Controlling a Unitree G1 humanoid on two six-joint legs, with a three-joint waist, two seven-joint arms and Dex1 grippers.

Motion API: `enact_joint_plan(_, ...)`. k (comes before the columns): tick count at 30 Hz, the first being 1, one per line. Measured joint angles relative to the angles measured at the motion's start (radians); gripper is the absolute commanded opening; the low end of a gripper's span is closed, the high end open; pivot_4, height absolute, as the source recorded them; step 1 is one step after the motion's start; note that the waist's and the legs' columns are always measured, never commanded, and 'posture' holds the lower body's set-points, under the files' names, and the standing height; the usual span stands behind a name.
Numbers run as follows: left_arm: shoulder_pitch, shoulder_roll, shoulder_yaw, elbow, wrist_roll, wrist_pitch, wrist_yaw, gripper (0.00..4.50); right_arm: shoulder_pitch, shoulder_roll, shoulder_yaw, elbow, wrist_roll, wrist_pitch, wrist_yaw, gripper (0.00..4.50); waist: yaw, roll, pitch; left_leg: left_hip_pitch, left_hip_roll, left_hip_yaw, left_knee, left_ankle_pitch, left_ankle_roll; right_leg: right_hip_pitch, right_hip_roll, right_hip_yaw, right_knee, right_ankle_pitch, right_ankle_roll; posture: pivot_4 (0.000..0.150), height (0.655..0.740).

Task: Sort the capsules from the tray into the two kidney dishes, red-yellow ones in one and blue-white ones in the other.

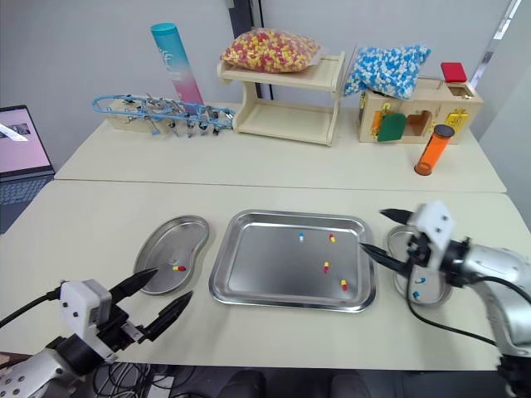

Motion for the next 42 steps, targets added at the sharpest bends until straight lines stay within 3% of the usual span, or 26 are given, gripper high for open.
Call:
enact_joint_plan(5,-0.023,0.013,-0.04,-0.026,0.0,0.004,-0.005,4.5,-0.026,0.067,0.13,-0.018,-0.054,0.086,-0.114,4.45,0.003,0.0,0.0,-0.002,0.0,0.0,0.0,0.0,0.0,-0.001,0.0,0.0,-0.002,0.0,0.0,0.15,0.74)
enact_joint_plan(8,-0.028,0.013,-0.054,-0.032,0.0,0.011,-0.005,4.5,-0.028,0.086,0.183,-0.04,-0.082,0.109,-0.144,3.87,0.001,0.0,0.0,-0.001,0.0,0.0,0.0,0.0,0.0,-0.002,0.0,0.0,0.0,0.0,0.0,0.15,0.74)
enact_joint_plan(12,-0.03,0.013,-0.053,-0.032,-0.001,0.011,-0.007,4.5,-0.056,0.121,0.258,-0.047,-0.132,0.142,-0.188,2.56,-0.002,0.0,0.0,-0.001,0.0,0.0,0.0,0.0,0.0,-0.002,0.0,0.0,0.001,0.0,0.0,0.15,0.74)
enact_joint_plan(25,0.003,0.014,-0.05,-0.016,0.001,-0.024,-0.052,4.5,-0.217,0.346,0.463,0.026,-0.309,0.323,-0.403,2.56,-0.003,0.0,0.0,-0.003,0.0,0.0,-0.001,0.0,0.0,-0.007,0.001,0.002,0.002,0.0,0.0,0.15,0.74)
enact_joint_plan(41,0.017,0.009,-0.069,0.012,0.024,-0.084,-0.072,4.5,-0.262,0.47,0.483,0.264,-0.421,0.296,-0.492,2.56,-0.005,0.0,0.0,-0.002,0.0,0.0,-0.001,0.0,0.0,-0.008,0.001,0.002,0.003,0.0,0.0,0.15,0.74)
enact_joint_plan(42,0.017,0.009,-0.074,0.016,0.026,-0.089,-0.073,4.5,-0.266,0.476,0.477,0.275,-0.423,0.291,-0.493,2.36,-0.005,0.0,0.0,-0.003,0.0,0.0,-0.001,0.0,0.0,-0.008,0.001,0.002,0.003,0.0,0.0,0.15,0.74)
